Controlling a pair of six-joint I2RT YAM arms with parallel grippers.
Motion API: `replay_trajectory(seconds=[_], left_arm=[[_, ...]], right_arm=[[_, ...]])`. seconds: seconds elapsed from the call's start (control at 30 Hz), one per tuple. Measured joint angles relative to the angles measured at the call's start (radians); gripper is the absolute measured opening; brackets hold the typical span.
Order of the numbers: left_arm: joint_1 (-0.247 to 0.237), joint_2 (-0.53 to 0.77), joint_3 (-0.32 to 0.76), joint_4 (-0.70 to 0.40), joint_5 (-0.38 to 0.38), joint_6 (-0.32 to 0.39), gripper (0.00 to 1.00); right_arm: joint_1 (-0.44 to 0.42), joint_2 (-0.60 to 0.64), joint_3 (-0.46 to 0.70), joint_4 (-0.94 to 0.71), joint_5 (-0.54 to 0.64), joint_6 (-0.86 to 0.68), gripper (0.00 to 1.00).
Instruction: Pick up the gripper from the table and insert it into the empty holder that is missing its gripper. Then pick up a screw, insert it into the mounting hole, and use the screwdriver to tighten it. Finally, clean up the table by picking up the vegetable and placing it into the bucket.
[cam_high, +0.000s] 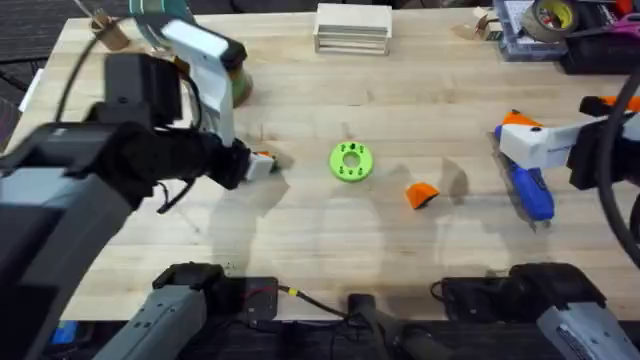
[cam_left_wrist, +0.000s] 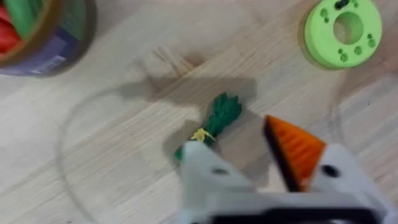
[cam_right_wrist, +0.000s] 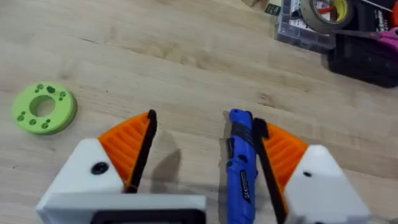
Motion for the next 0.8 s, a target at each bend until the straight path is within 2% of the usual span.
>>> replay_trajectory(seconds=[0.13, 0.2, 0.33, 0.37, 0.4, 0.53, 0.57, 0.7, 0.73, 0.8], left_arm=[[0.000, -0.067, 0.080, -0.014, 0.000, -0.002, 0.929], [0.000, -0.111, 0.123, -0.013, 0.005, -0.004, 0.988], [0.000, -0.201, 0.166, -0.013, 0.037, -0.004, 0.992], [0.000, -0.224, 0.168, -0.013, 0.053, -0.005, 0.978], [0.000, -0.243, 0.168, -0.015, 0.067, -0.006, 0.868], [0.000, -0.301, 0.168, -0.017, 0.129, -0.004, 0.244], [0.000, -0.310, 0.168, -0.015, 0.139, 0.003, 0.193], [0.000, -0.325, 0.168, -0.002, 0.166, 0.000, 0.808], [0.000, -0.324, 0.168, -0.002, 0.171, -0.002, 0.936], [0.000, -0.324, 0.168, -0.002, 0.188, -0.004, 0.989]], right_arm=[[0.000, 0.000, 0.000, 0.000, 0.000, 0.000, 0.991], [0.000, 0.000, 0.000, 0.000, 0.000, 0.000, 0.992], [0.000, 0.000, 0.000, 0.000, 0.000, 0.000, 0.991], [0.000, 0.000, 0.000, 0.000, 0.000, 0.000, 0.991], [0.000, 0.000, 0.000, 0.000, 0.000, 0.000, 0.991], [0.000, 0.000, 0.000, 0.000, 0.000, 0.000, 0.991], [0.000, 0.000, 0.000, 0.000, 0.000, 0.000, 0.991], [0.000, 0.000, 0.000, 0.000, 0.000, 0.000, 0.992], [0.000, 0.000, 0.000, 0.000, 0.000, 0.000, 0.992], [0.000, 0.000, 0.000, 0.000, 0.000, 0.000, 0.991]])
